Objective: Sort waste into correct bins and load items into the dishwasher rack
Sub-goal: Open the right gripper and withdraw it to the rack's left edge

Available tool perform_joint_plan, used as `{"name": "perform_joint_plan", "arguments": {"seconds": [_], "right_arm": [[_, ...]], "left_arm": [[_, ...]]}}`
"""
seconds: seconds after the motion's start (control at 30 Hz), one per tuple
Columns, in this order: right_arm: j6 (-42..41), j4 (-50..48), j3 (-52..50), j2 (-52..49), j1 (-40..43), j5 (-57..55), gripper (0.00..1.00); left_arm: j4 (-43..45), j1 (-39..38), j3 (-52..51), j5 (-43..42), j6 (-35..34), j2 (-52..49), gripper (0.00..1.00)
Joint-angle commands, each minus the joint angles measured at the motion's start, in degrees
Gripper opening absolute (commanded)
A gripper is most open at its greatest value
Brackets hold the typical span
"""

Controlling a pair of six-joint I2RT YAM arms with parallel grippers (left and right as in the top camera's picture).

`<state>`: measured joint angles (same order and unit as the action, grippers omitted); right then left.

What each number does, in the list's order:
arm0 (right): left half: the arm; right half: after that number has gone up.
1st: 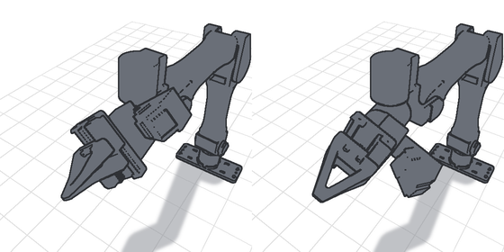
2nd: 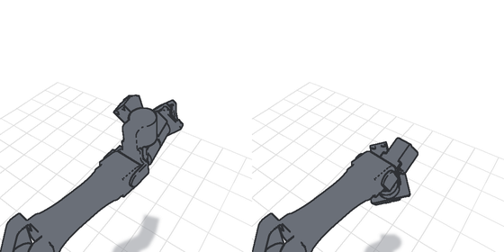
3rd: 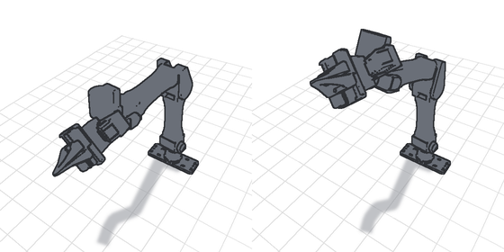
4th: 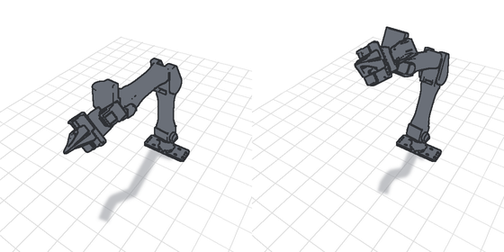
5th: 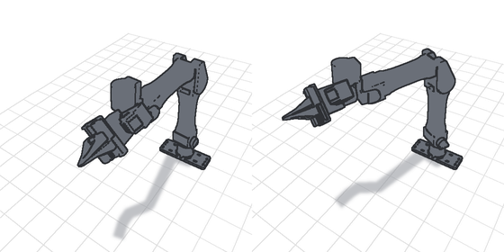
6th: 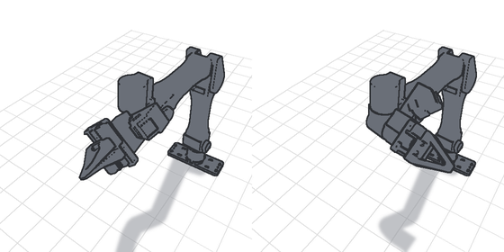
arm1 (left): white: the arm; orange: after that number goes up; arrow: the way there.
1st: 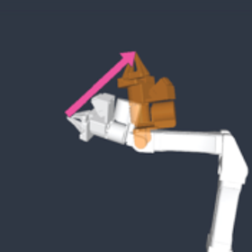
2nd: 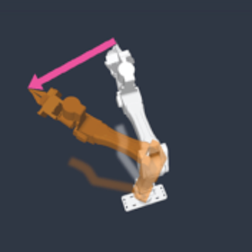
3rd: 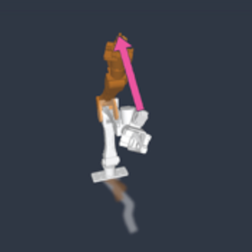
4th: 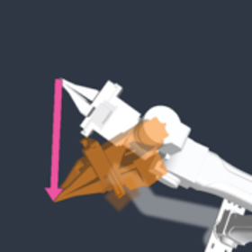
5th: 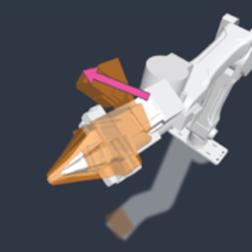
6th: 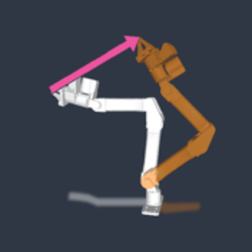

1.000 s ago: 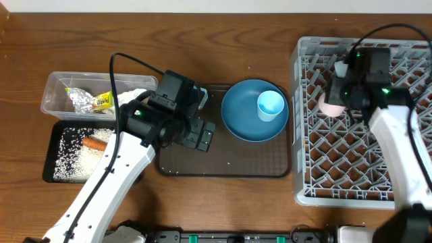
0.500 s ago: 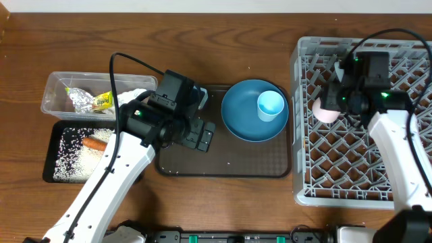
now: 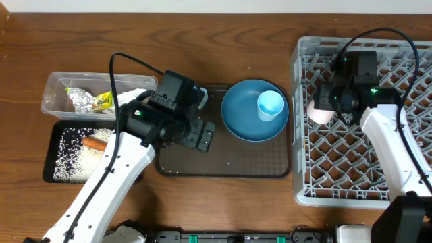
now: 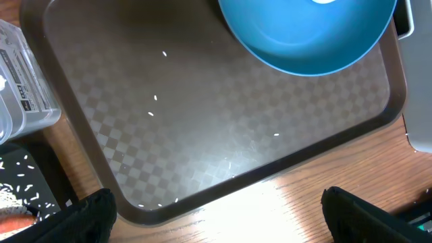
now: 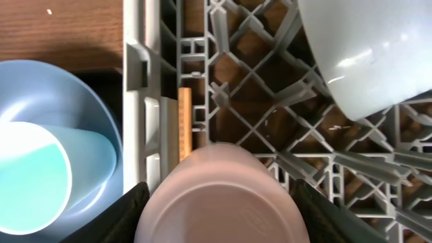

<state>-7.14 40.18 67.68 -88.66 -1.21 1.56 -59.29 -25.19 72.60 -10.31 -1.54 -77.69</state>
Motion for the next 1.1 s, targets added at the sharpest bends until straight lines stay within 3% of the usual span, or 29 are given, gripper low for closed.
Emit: {"name": "perform_joint_plan", "arguments": {"seconds": [0.0,0.2,0.5,0.6,0.73,0.87,1.07], "right_arm": [[0.6,-1.8,-0.3,0.2,-0.3,-2.4,0.23],[0.6,-3.7,-0.1,0.3,-0.3,-2.2,0.16],[2.1,-3.8,-0.1,0.3,-0.3,-2.2,0.16],[2.1,-3.7,-0.1,0.3,-0.3,-2.2,0.25],[2.1,-3.3,-0.1,0.3,-0.3,-2.2,0.46],[2.1,-3.3,-0.1,0.3,-0.3,-2.2,0.51],[2.1,-3.3,-0.1,0.3,-0.3,-2.2,0.73]], "left_arm": [[0.0,0.0,-0.3,0.5,-0.3,0.2,1.00],[0.0,0.0,-0.3,0.5,-0.3,0.2,1.00],[0.0,0.0,-0.3,0.5,-0.3,0.2,1.00],[0.0,0.0,-0.3,0.5,-0.3,0.2,1.00],[0.0,0.0,-0.3,0.5,-0.3,0.2,1.00],[0.0,0.0,-0.3,0.5,-0.3,0.2,1.00],[0.0,0.0,-0.3,0.5,-0.3,0.2,1.00]]}}
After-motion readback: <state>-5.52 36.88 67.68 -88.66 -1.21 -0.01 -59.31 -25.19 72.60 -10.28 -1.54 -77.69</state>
